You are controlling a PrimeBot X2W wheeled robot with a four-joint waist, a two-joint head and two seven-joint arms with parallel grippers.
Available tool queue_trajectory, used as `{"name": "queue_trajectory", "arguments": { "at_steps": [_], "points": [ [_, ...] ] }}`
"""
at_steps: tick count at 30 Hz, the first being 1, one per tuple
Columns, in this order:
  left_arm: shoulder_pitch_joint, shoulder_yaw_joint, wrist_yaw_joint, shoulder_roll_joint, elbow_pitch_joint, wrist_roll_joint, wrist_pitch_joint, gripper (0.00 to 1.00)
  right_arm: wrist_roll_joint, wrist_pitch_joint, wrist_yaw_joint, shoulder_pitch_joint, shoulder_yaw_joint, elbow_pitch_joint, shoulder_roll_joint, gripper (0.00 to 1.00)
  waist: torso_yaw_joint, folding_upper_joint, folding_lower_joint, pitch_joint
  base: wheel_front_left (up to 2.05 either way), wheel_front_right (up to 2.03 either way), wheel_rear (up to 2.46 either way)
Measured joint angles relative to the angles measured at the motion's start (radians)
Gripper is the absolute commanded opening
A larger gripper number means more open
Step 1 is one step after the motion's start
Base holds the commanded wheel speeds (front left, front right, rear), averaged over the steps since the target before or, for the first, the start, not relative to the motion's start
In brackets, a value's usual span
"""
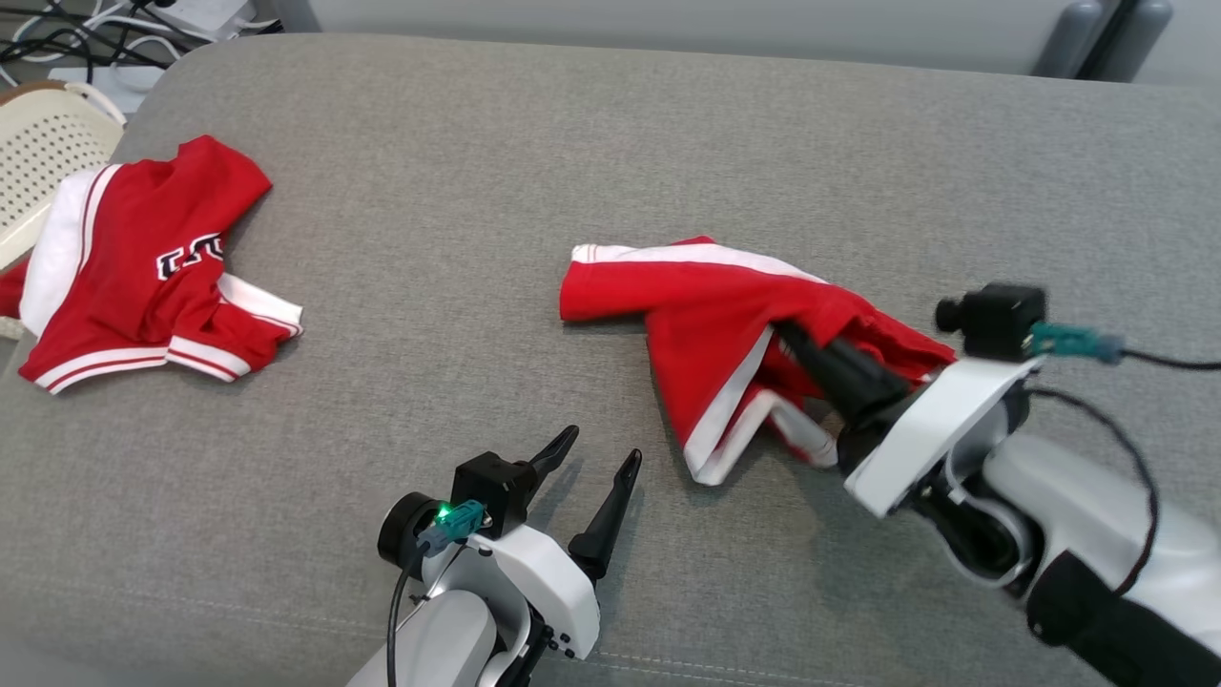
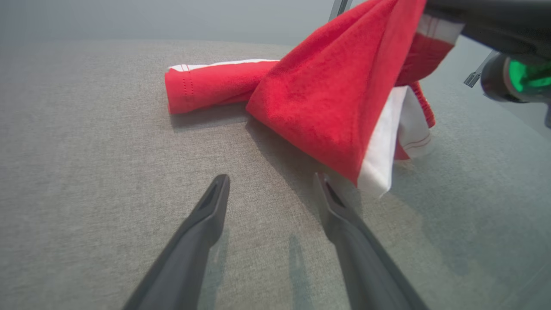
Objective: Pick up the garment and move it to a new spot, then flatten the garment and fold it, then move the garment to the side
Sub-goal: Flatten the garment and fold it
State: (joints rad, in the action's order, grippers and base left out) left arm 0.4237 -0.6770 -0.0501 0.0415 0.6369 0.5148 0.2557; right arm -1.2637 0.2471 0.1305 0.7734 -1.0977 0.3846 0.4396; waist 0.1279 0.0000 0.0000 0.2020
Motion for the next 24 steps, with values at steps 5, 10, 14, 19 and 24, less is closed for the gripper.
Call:
{"name": "queue_trajectory", "arguments": {
  "at_steps": [5, 10, 14, 19, 24],
  "points": [
    [0.000, 0.003, -0.001, 0.000, -0.009, 0.000, 0.000, 1.00, -0.007, 0.000, 0.000, 0.023, 0.081, -0.053, 0.029, 0.00, -0.024, 0.0000, 0.0000, -0.007, 0.00, 0.00, 0.00],
    [0.000, 0.000, -0.001, -0.001, -0.035, 0.008, 0.000, 1.00, 0.038, 0.000, 0.000, 0.047, 0.182, -0.076, 0.002, 0.00, -0.043, 0.0000, 0.0000, -0.016, 0.00, 0.00, 0.00],
    [0.000, -0.016, -0.001, 0.000, -0.036, 0.017, 0.000, 1.00, 0.126, 0.001, 0.000, 0.063, 0.218, -0.032, -0.013, 0.00, -0.051, 0.0000, 0.0000, -0.024, 0.00, 0.00, 0.00],
    [0.000, -0.021, -0.001, 0.001, -0.030, 0.022, 0.000, 1.00, 0.161, 0.001, 0.000, 0.056, 0.215, 0.114, 0.053, 0.00, -0.067, 0.0000, 0.0000, -0.033, 0.00, 0.00, 0.00],
    [0.000, -0.030, -0.001, 0.001, -0.026, 0.022, 0.000, 1.00, 0.136, -0.050, 0.000, 0.024, 0.138, 0.209, 0.104, 1.00, -0.087, 0.0000, 0.0000, -0.032, 0.00, 0.00, 0.00]
  ]
}}
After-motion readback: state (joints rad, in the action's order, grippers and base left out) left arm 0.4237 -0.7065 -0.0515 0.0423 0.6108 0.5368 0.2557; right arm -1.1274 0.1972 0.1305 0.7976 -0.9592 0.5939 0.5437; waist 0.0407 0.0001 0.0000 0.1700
